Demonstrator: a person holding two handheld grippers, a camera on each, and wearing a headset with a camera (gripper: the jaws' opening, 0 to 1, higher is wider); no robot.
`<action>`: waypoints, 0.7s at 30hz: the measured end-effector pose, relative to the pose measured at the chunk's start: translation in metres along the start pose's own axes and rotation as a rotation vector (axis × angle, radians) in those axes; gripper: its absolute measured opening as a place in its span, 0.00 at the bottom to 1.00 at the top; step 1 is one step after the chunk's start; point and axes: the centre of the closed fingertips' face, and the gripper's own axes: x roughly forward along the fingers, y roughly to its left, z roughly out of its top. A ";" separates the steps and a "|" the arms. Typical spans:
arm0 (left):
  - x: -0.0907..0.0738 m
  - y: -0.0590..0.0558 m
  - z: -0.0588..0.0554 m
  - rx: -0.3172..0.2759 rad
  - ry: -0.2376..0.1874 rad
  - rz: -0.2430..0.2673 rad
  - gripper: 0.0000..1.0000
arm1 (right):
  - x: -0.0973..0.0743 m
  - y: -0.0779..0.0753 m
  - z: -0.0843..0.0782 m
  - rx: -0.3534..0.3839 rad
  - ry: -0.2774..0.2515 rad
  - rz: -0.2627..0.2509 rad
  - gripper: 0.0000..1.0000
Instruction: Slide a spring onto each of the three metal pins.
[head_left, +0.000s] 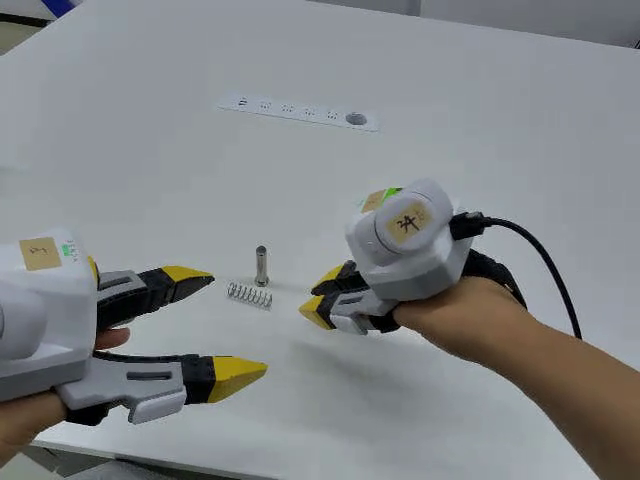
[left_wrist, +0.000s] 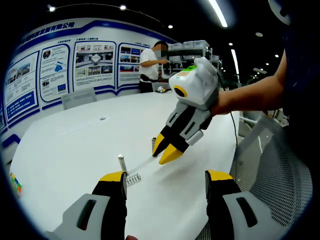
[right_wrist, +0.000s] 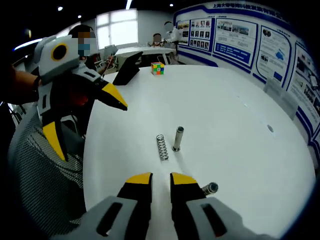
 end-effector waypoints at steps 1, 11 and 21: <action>-0.001 0.001 0.000 0.000 0.000 0.002 0.65 | 0.004 0.000 0.002 -0.010 0.003 0.004 0.15; -0.003 0.004 -0.003 -0.005 0.008 0.011 0.65 | 0.036 -0.005 0.006 -0.035 0.033 0.028 0.17; -0.003 0.006 -0.004 -0.009 0.010 0.015 0.65 | 0.052 -0.006 0.003 -0.047 0.065 0.039 0.16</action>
